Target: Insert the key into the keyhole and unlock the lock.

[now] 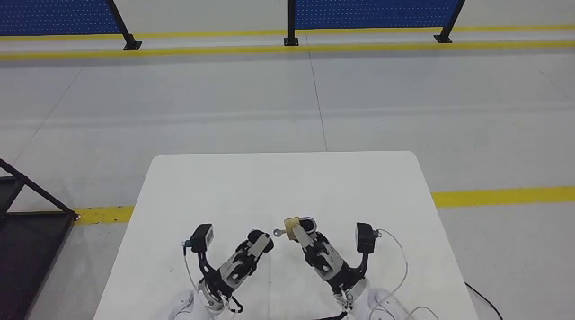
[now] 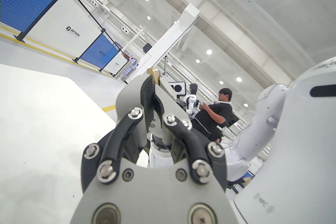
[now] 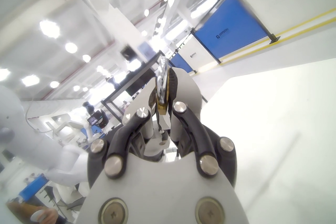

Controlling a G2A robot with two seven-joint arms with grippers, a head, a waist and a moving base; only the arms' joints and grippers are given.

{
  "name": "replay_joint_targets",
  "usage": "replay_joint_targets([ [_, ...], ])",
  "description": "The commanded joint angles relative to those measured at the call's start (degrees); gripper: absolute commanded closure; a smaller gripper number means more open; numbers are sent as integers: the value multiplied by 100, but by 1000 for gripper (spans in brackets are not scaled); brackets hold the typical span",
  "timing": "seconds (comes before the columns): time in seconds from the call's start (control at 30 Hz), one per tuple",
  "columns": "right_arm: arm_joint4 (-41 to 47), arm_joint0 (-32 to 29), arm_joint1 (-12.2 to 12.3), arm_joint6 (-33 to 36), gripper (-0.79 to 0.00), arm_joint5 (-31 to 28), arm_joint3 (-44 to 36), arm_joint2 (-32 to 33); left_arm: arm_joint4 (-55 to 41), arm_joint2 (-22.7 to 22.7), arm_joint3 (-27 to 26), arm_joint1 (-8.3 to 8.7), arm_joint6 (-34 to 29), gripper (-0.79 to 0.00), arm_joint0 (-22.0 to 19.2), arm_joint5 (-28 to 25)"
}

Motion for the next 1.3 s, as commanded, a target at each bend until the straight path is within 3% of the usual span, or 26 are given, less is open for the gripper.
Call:
replay_joint_targets([
  [0.0, -6, -3, 4, 53, 0, 21, -13, 0, 45, 37, 13, 26, 50, -77, -18, 0],
  [0.37, -30, -25, 4, -13, 0, 35, -47, 2, 116, 201, 134, 117, 270, -142, -128, 0],
  [0.47, -17, -21, 5, 1, 0, 17, -41, -1, 125, 246, 173, 133, 317, -222, -164, 0],
  [0.67, 33, -6, 13, 129, 0, -50, -34, -18, 142, 325, 231, 161, 368, -212, -234, 0],
  [0.97, 22, 14, 15, 210, 0, 8, -45, -39, 183, 420, 281, 187, 447, -117, -308, 0],
  [1.27, 9, 46, 13, 281, 0, 95, -41, -73, 231, 492, 286, 216, 549, -99, -346, 0],
])
